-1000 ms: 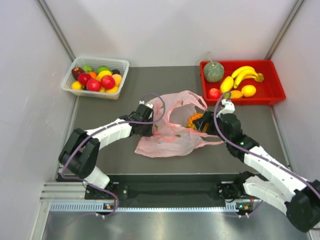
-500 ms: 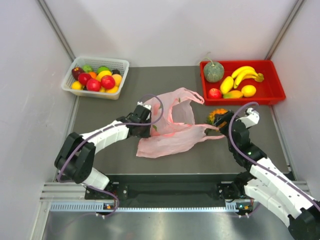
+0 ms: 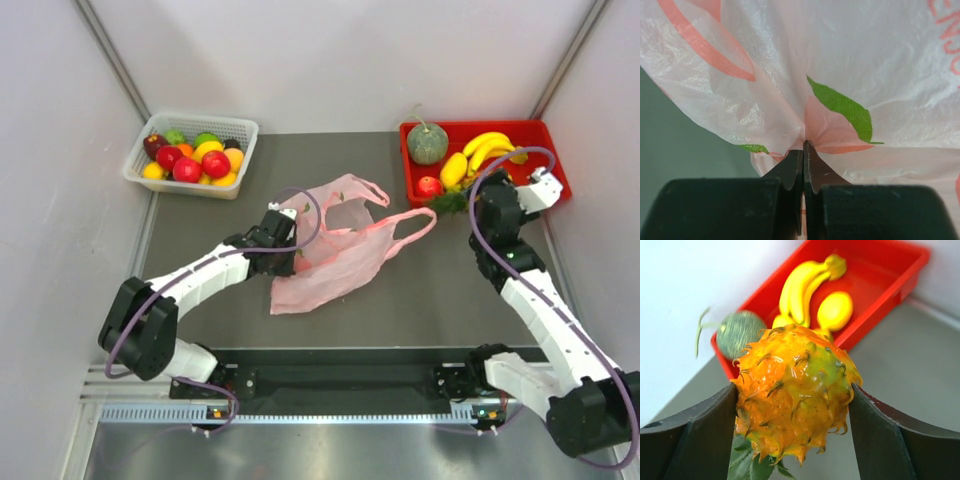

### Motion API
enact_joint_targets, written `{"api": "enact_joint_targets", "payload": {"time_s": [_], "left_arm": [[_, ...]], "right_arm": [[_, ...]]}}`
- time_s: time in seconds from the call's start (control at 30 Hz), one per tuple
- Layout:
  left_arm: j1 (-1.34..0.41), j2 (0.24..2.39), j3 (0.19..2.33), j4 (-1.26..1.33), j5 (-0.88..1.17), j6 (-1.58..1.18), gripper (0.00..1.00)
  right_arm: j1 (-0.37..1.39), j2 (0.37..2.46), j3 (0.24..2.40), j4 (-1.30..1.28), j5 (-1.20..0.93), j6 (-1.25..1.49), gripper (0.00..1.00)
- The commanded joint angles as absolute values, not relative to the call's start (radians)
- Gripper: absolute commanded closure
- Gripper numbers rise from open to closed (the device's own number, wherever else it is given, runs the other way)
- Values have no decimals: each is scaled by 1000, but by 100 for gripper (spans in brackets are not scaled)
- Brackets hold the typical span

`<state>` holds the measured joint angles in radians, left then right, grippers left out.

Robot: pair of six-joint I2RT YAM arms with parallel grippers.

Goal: Untie the knot of the plastic bag and take out the fruit

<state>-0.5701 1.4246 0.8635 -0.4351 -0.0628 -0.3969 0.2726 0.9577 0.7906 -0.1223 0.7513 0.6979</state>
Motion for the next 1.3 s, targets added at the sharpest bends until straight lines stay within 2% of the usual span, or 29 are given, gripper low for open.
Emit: {"api": "enact_joint_targets", "payload": {"time_s": [0.0, 0.2, 0.4, 0.57, 0.77, 1.0, 1.1, 1.13, 1.2, 1.23, 1.27], "left_arm": [[-560, 1379, 867, -460, -89, -394, 100], [-554, 1350, 880, -477, -86, -399, 100], [-551, 1318, 882, -454, -34, -406, 100], [-551, 1304, 879, -436, -5, -405, 100], [-549, 1313, 867, -405, 41, -407, 100], [-549, 1365, 865, -377, 61, -408, 100], [-549, 1385, 871, -367, 72, -408, 100], [-549, 1390, 874, -364, 75, -408, 100], [-549, 1400, 884, -365, 81, -408, 100], [-549, 1404, 888, -365, 84, -407, 100], [-549, 1407, 890, -367, 86, -405, 100]], "right_arm": [[190, 989, 888, -94, 769, 637, 100], [-82, 1158, 1077, -69, 572, 695, 100], [-222, 1461, 1311, -48, 295, 715, 100], [-313, 1691, 1449, -69, 178, 774, 100], [-345, 1810, 1479, -8, 201, 785, 99], [-350, 1848, 1473, 60, 297, 815, 95], [-347, 1861, 1483, 60, 321, 821, 56], [-347, 1864, 1489, 58, 321, 818, 37], [-347, 1874, 1502, 51, 328, 810, 15], [-347, 1879, 1525, 31, 330, 795, 1], [-345, 1881, 1535, 20, 337, 789, 0]]}}
